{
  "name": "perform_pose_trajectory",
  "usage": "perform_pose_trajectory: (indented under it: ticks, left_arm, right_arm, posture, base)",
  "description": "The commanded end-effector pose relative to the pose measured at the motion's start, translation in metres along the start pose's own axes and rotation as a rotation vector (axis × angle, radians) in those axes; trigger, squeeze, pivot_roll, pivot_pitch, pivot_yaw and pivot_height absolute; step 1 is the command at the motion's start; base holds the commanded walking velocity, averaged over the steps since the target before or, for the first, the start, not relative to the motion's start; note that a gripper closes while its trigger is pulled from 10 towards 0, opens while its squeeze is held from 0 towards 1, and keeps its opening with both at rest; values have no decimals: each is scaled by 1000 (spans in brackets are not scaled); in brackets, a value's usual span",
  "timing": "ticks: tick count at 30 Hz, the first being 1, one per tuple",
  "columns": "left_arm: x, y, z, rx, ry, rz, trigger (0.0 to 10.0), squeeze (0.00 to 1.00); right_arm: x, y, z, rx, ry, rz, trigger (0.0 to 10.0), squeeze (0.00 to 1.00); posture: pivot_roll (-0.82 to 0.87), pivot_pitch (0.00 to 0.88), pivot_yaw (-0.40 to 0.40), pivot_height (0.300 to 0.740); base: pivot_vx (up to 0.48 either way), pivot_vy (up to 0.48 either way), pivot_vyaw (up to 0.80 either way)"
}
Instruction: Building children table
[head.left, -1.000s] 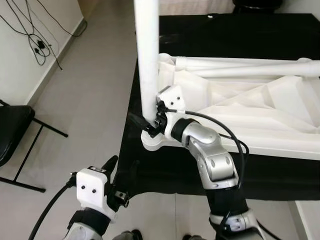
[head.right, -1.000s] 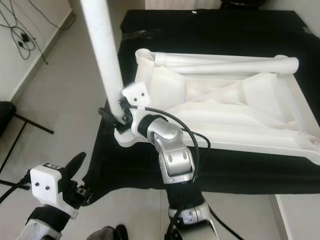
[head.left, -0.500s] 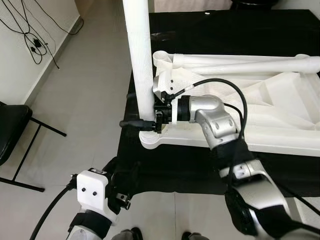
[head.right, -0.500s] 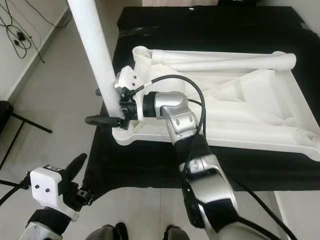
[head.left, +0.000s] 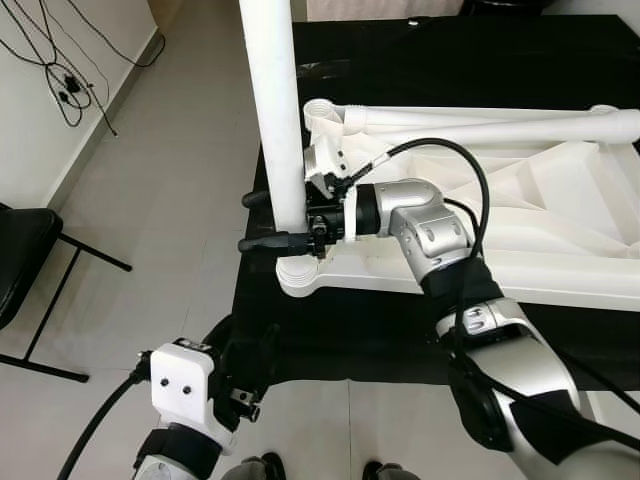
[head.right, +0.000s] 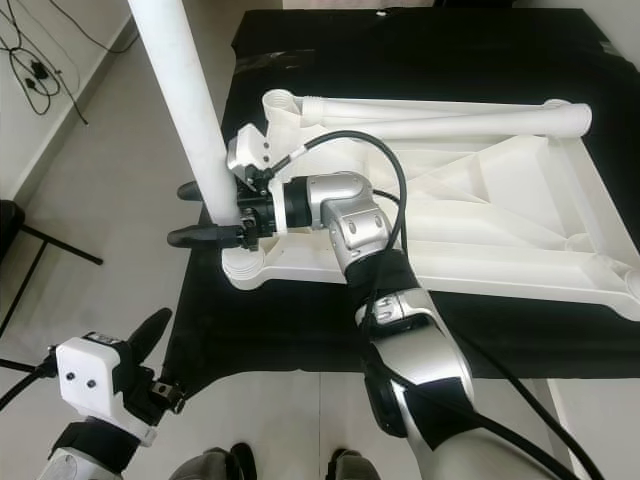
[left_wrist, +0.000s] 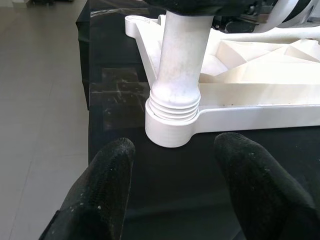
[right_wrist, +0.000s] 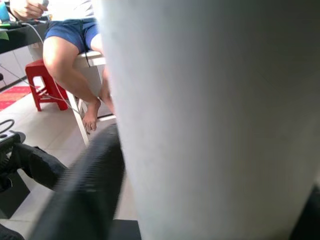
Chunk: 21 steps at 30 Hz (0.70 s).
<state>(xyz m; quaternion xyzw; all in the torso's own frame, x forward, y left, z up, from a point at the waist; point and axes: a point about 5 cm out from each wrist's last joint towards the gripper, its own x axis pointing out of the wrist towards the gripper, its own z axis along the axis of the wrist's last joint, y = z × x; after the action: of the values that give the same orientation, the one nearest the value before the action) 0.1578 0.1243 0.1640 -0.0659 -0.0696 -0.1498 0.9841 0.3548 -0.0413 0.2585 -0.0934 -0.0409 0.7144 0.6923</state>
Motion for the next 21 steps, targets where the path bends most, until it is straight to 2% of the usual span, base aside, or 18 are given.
perform_pose_trajectory:
  ticks: [1,2,4,5,8,10,11,12,13,14,15,16,18,19,20,21]
  left_arm:
    - [-2,0,0,7,13,5,10000,0]
    - [-2,0,0,7,13,5,10000,0]
    - [-1,0,0,6,10,6,10000,0]
    - [0,1,0,6,9,7,10000,0]
    - [0,1,0,6,9,7,10000,0]
    - [0,3,0,7,9,6,10000,0]
    - [0,3,0,7,9,6,10000,0]
    - [0,4,0,9,9,6,10000,0]
    - [0,4,0,9,9,6,10000,0]
    - [2,6,0,10,9,5,10000,0]
    - [2,6,0,10,9,5,10000,0]
    - [3,7,-1,12,10,4,10000,0]
    - [3,7,-1,12,10,4,10000,0]
    - [4,8,-2,12,11,3,10000,0]
    - [5,8,-4,12,12,1,10000,0]
    - [5,8,-4,12,12,1,10000,0]
  right_arm:
    - [3,-2,4,-31,-16,-26,0,0]
    - [3,-2,4,-31,-16,-26,0,0]
    - [-18,-6,-5,-33,-30,-226,0,0]
    - [-24,-7,-8,-29,-32,-275,0,0]
    - [-28,-6,-12,-13,-28,-323,0,0]
    - [-33,7,-26,27,7,-490,0,0]
    - [-33,7,-26,27,7,-490,0,0]
    - [-38,17,-42,45,106,-859,0,0]
    - [-38,17,-42,45,106,-859,0,0]
    - [-35,45,-56,77,160,-1024,0,0]
    - [-35,45,-56,77,160,-1024,0,0]
    - [-29,62,-63,124,177,-1111,0,0]
    - [-29,62,-63,124,177,-1111,0,0]
    - [-21,67,-64,137,168,-1131,0,0]
    - [-11,63,-62,136,142,-1081,0,0]
    - [-11,63,-62,136,142,-1081,0,0]
  posture:
    - [104,257,6,740]
    - [104,257,6,740]
    - [93,258,4,740]
    - [93,258,4,740]
    - [92,255,5,740]
    - [92,253,7,740]
    - [92,253,7,740]
    - [82,262,9,740]
    - [82,262,9,740]
    - [73,260,20,740]
    - [73,260,20,740]
    - [63,241,30,740]
    - [63,241,30,740]
    - [72,232,27,740]
    - [80,220,18,740]
    - [80,220,18,740]
  base:
    - [0,0,0]
    - [0,0,0]
    - [0,0,0]
    - [0,0,0]
    - [0,0,0]
    - [0,0,0]
    - [0,0,0]
    - [0,0,0]
    - [0,0,0]
    - [0,0,0]
    - [0,0,0]
    - [0,0,0]
    - [0,0,0]
    - [0,0,0]
    - [0,0,0]
    - [0,0,0]
